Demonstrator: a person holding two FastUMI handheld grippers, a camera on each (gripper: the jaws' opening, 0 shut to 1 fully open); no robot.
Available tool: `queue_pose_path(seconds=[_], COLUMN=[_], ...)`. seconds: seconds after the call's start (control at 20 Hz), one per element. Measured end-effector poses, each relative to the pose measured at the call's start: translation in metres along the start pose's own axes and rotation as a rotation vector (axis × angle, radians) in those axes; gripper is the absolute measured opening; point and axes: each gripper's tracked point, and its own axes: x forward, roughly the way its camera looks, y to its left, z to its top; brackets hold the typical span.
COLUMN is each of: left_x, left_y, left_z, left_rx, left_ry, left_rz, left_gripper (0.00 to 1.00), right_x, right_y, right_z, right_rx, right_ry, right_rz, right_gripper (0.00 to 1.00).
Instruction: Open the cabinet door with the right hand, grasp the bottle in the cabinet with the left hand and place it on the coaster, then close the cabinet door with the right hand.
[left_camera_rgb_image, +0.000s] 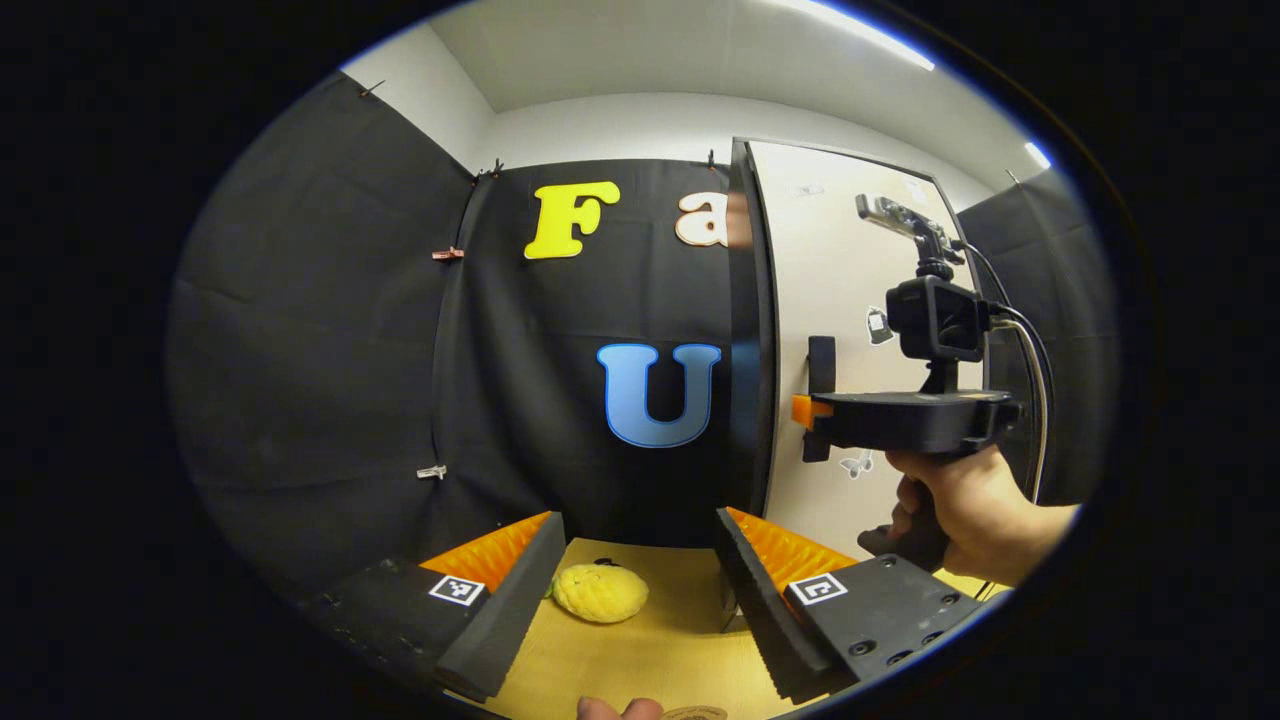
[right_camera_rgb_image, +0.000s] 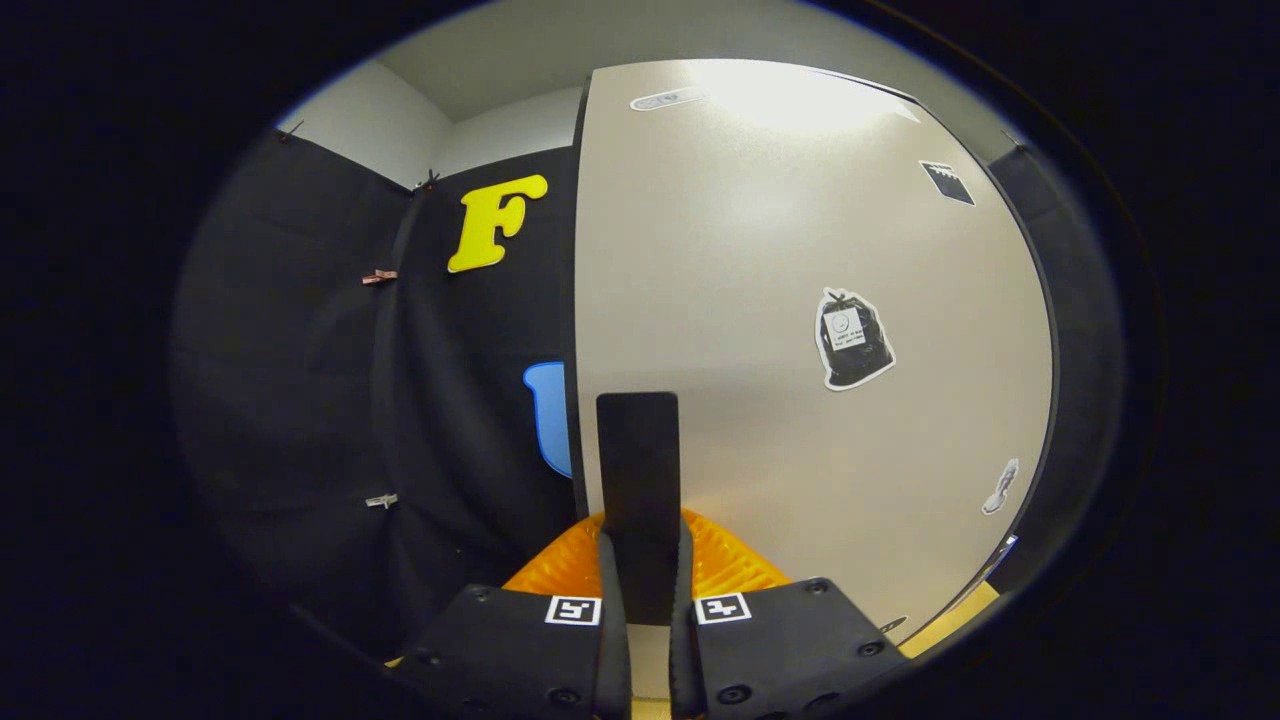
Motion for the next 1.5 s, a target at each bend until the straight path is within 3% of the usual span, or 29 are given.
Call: queue_pose_path(seconds=[0.4, 0.85, 1.2, 1.5], left_x=[-0.013, -0.031, -0.037, -0.032], left_y=[-0.012, -0.037, -0.058, -0.086], left_z=[0.001, 0.014, 0.016, 0.019], left_rx=[-0.012, 0.005, 0.002, 0.005], left_ry=[0.000, -0.021, -0.021, -0.020], left_rz=[0.002, -0.020, -0.051, -0.101], left_gripper=[0.95, 0.94, 0.94, 0.94], right_x=[-0.041, -0.065, -0.085, -0.098], right_y=[0.006, -0.003, -0.016, -0.033], right_z=[0.009, 0.013, 0.014, 0.016], right_rx=[0.015, 0.021, 0.017, 0.009], right_ry=[0.023, 0.021, 0.020, 0.019], right_rz=[0.100, 0.155, 0.165, 0.129], right_gripper=[0.19, 0.19, 0.19, 0.19])
